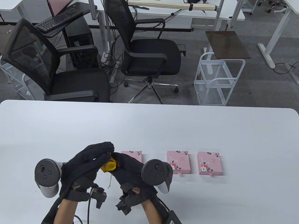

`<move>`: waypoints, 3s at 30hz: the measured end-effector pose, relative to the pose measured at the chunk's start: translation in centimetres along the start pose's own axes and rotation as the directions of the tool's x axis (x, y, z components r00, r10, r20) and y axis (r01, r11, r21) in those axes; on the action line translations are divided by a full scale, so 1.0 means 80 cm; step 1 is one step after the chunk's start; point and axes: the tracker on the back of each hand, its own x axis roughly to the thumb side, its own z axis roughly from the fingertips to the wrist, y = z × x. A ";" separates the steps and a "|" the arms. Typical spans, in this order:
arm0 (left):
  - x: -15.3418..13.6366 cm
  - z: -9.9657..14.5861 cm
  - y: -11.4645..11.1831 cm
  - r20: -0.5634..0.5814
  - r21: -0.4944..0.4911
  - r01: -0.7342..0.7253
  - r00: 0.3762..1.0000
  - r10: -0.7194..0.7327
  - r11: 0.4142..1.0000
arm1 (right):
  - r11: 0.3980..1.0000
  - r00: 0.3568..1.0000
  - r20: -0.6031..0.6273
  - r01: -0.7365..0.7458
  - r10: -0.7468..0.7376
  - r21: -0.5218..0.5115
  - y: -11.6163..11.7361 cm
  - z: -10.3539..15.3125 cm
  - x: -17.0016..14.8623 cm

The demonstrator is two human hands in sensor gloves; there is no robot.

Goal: Dust necklace

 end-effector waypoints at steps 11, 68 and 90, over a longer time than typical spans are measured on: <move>0.003 0.001 0.000 0.009 0.006 -0.007 1.000 0.007 1.000 | 1.000 1.000 0.002 -0.031 0.031 -0.002 0.004 0.000 0.000; 0.002 0.000 0.009 0.008 0.072 -0.013 1.000 0.013 0.997 | 0.975 0.976 -0.071 -0.196 0.204 0.106 0.026 -0.003 -0.013; 0.014 0.006 0.017 0.052 0.094 -0.045 0.998 0.040 0.995 | 0.961 0.964 -0.053 -0.255 0.262 0.109 0.038 -0.001 -0.011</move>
